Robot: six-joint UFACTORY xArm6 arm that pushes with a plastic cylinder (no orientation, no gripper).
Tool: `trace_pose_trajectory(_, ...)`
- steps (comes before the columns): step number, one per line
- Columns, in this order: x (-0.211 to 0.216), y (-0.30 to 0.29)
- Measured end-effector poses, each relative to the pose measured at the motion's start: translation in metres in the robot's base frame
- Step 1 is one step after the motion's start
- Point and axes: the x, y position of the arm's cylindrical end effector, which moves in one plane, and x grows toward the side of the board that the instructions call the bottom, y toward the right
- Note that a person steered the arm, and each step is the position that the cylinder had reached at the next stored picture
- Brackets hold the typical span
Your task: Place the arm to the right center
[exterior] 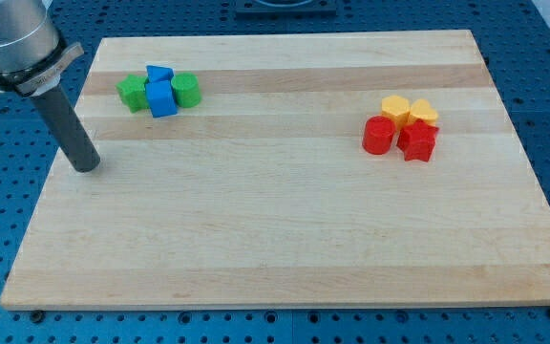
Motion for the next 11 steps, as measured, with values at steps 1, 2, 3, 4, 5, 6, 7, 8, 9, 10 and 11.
trace_pose_trajectory(1,-0.005,0.014)
trace_pose_trajectory(2,-0.005,0.086)
trace_pose_trajectory(3,-0.040,0.134)
trace_pose_trajectory(4,-0.090,0.174)
trace_pose_trajectory(5,-0.128,0.245)
trace_pose_trajectory(6,-0.135,0.358)
trace_pose_trajectory(7,-0.118,0.478)
trace_pose_trajectory(8,-0.072,0.536)
trace_pose_trajectory(9,-0.033,0.544)
trace_pose_trajectory(10,-0.023,0.525)
trace_pose_trajectory(11,-0.023,0.481)
